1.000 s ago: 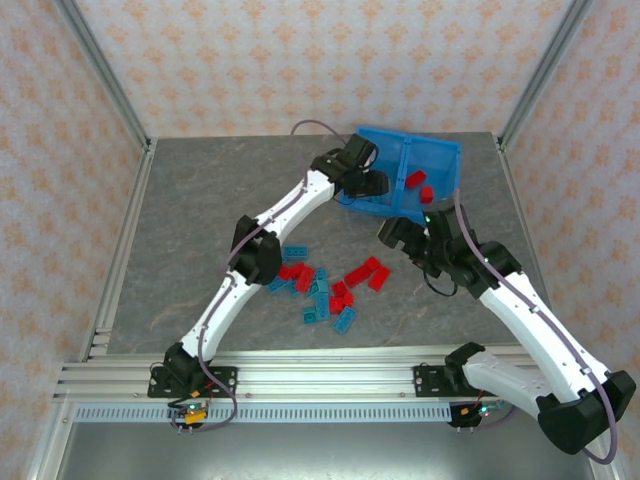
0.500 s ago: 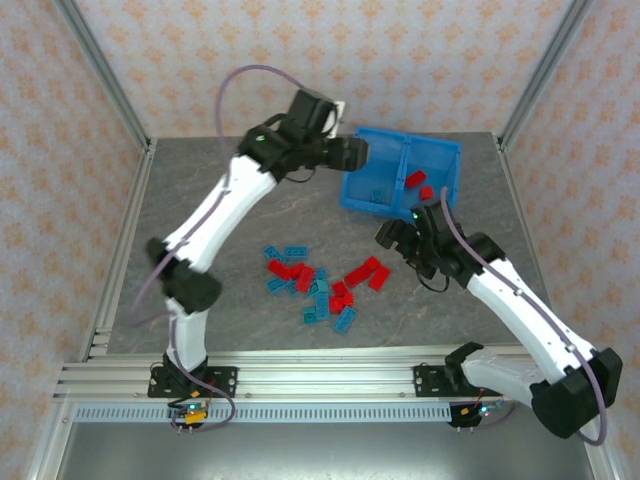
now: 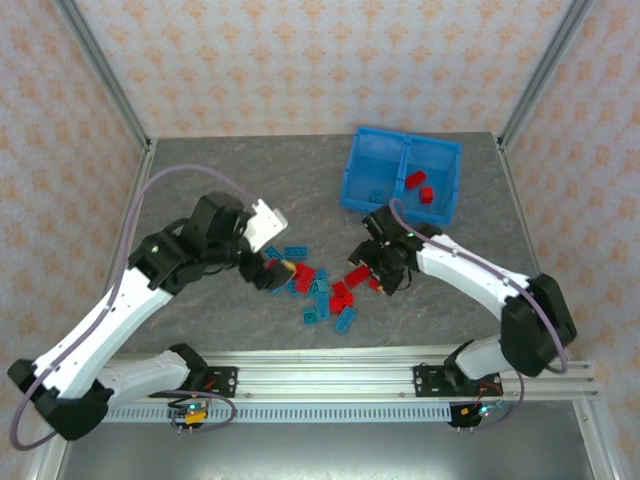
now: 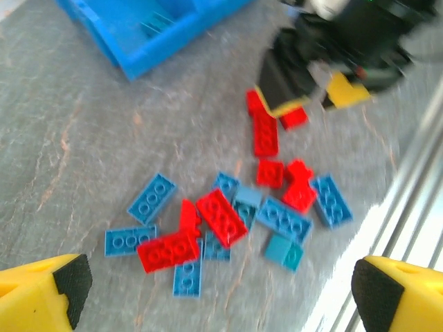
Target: Sort the legos into containers by color
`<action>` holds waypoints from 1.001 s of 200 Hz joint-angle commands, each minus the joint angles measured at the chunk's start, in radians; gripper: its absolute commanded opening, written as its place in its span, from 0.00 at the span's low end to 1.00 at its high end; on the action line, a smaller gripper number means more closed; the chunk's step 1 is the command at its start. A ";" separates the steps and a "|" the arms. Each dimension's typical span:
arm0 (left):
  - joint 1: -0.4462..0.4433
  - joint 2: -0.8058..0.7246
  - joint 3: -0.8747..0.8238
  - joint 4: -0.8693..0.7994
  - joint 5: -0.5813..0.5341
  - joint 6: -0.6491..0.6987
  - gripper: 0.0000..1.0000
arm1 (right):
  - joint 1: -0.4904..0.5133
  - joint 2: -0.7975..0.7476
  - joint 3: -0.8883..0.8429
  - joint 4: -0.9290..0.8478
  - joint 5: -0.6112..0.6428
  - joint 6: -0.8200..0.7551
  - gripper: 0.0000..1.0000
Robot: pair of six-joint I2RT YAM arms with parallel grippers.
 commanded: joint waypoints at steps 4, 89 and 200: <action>-0.003 -0.090 -0.033 -0.141 0.025 0.269 1.00 | 0.014 0.108 0.077 -0.006 -0.031 0.062 0.80; -0.003 -0.098 -0.070 -0.068 -0.011 0.271 1.00 | 0.018 0.318 0.121 0.015 -0.025 0.156 0.72; -0.003 -0.108 -0.085 -0.015 0.031 0.315 1.00 | 0.019 0.209 0.189 -0.045 0.124 0.098 0.33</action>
